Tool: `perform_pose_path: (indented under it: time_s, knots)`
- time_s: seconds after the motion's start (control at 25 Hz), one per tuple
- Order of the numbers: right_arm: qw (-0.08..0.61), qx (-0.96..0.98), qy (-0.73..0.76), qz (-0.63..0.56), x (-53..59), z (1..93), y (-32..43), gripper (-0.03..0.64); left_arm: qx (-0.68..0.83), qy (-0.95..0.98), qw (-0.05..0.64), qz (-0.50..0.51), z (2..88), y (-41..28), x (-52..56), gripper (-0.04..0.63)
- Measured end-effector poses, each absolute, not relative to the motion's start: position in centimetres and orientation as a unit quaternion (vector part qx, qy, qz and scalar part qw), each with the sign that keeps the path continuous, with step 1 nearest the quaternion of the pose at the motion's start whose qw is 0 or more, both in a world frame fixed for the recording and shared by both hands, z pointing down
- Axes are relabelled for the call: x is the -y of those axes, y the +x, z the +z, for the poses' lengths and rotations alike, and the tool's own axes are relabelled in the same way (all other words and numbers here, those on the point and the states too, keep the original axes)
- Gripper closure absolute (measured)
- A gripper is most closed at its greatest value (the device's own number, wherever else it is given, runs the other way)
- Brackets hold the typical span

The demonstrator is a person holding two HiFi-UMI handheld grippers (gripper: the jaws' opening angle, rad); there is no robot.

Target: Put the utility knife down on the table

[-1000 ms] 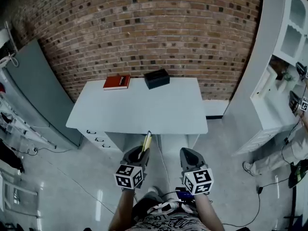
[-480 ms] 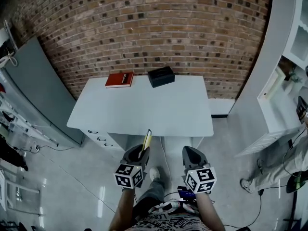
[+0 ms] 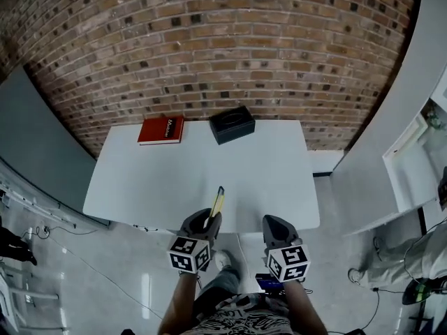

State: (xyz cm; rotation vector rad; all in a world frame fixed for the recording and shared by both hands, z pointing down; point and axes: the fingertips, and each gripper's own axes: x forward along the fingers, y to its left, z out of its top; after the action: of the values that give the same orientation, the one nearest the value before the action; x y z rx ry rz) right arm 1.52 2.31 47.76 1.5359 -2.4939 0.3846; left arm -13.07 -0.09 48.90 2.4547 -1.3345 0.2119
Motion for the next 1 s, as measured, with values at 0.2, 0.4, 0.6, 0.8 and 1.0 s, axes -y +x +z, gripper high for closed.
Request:
perform_pose_path:
  time_s: [0.2,0.4,0.6,0.8,1.0]
  knots:
    - [0.121,0.83,0.529,0.129,6.3,47.7,-0.6,0.614,0.447,0.869,0.192,0.088,50.1,-14.6,9.0,0.471]
    - [0.144,0.817,0.54,0.143,11.3,48.8,-1.3,0.614,0.426,0.875,0.208,0.098,51.3,-15.4,15.4,0.471]
    - [0.159,0.802,0.557,0.147,13.1,49.1,0.1,0.614,0.416,0.877,0.219,0.1,51.9,-14.8,18.3,0.469]
    - [0.159,0.803,0.556,0.145,13.9,48.7,1.5,0.614,0.417,0.874,0.224,0.106,52.1,-13.4,18.8,0.471]
    - [0.161,0.821,0.53,0.141,14.5,48.9,2.4,0.614,0.436,0.867,0.219,0.099,51.5,-12.0,18.7,0.471]
